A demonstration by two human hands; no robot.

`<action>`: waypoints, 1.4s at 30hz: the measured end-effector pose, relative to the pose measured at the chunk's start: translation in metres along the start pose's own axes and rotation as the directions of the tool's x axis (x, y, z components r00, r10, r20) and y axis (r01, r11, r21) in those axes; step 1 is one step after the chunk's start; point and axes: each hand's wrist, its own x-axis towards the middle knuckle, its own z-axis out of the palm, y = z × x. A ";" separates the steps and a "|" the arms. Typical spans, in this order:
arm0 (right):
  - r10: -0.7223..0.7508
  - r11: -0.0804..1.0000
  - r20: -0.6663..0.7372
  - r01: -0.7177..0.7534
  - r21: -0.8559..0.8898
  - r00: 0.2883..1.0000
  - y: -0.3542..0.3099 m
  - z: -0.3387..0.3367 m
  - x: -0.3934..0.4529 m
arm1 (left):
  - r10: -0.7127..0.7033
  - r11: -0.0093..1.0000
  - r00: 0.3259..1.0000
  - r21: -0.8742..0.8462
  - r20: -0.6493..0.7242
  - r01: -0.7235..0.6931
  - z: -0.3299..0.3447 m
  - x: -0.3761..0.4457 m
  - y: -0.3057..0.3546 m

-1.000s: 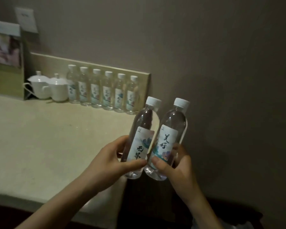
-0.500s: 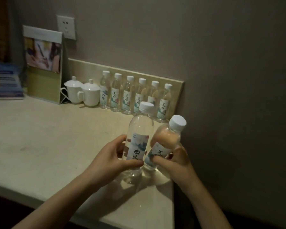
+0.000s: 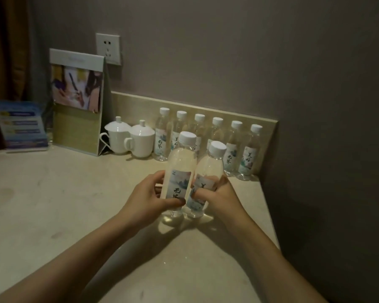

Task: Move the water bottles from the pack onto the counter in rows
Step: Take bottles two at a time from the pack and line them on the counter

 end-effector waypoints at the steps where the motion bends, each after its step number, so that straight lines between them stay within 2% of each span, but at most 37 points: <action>1: 0.015 1.000 0.005 -0.015 0.009 1.000 -0.001 0.009 0.009 | 0.007 1.000 1.000 -0.009 0.007 -0.007 -0.008 0.010 -0.005; 4: 0.107 0.992 0.006 -0.107 0.064 0.994 -0.007 0.034 0.036 | 0.020 0.999 0.998 -0.029 0.057 -0.018 -0.035 0.041 -0.018; 8: 0.128 0.992 -0.093 -0.126 0.029 0.987 -0.017 0.057 0.064 | 0.057 0.998 0.991 -0.042 0.122 -0.052 -0.063 0.077 -0.033; 11: 0.121 0.990 -0.108 -0.128 -0.061 0.987 -0.023 0.068 0.076 | 0.043 0.999 0.987 -0.029 0.154 -0.039 -0.076 0.100 -0.046; 15: 0.124 0.986 -0.124 -0.136 -0.094 0.984 -0.024 0.075 0.082 | 0.044 0.999 0.979 -0.028 0.199 -0.039 -0.082 0.120 -0.058; 17: 0.120 0.972 -0.120 -0.141 -0.186 0.986 -0.019 0.075 0.079 | 0.065 0.998 0.979 -0.026 0.196 -0.061 -0.081 0.127 -0.061; 19: 0.131 0.919 -0.182 -0.189 -0.346 0.974 -0.015 0.077 0.076 | 0.100 0.995 0.976 -0.012 0.193 -0.100 -0.079 0.133 -0.063; 23: 0.073 0.798 -0.327 -0.252 -0.548 0.942 -0.016 0.088 0.079 | 0.161 0.981 0.979 0.090 0.125 -0.173 -0.072 0.138 -0.067; 27: 0.004 0.729 -0.420 -0.290 -0.620 0.908 -0.011 0.098 0.092 | 0.168 0.964 0.985 0.203 0.044 -0.173 -0.068 0.148 -0.073; 32: -0.015 0.772 -0.458 -0.281 -0.571 0.889 -0.001 0.101 0.108 | 0.177 0.933 0.983 0.324 -0.044 -0.154 -0.057 0.163 -0.075; 34: -0.020 0.789 -0.466 -0.272 -0.551 0.885 0.001 0.101 0.113 | 0.168 0.938 0.982 0.320 -0.091 -0.131 -0.052 0.166 -0.075; 42: -0.039 0.740 -0.463 -0.286 -0.609 0.886 0.004 0.096 0.128 | 0.212 0.930 0.967 0.334 -0.143 -0.155 -0.044 0.181 -0.080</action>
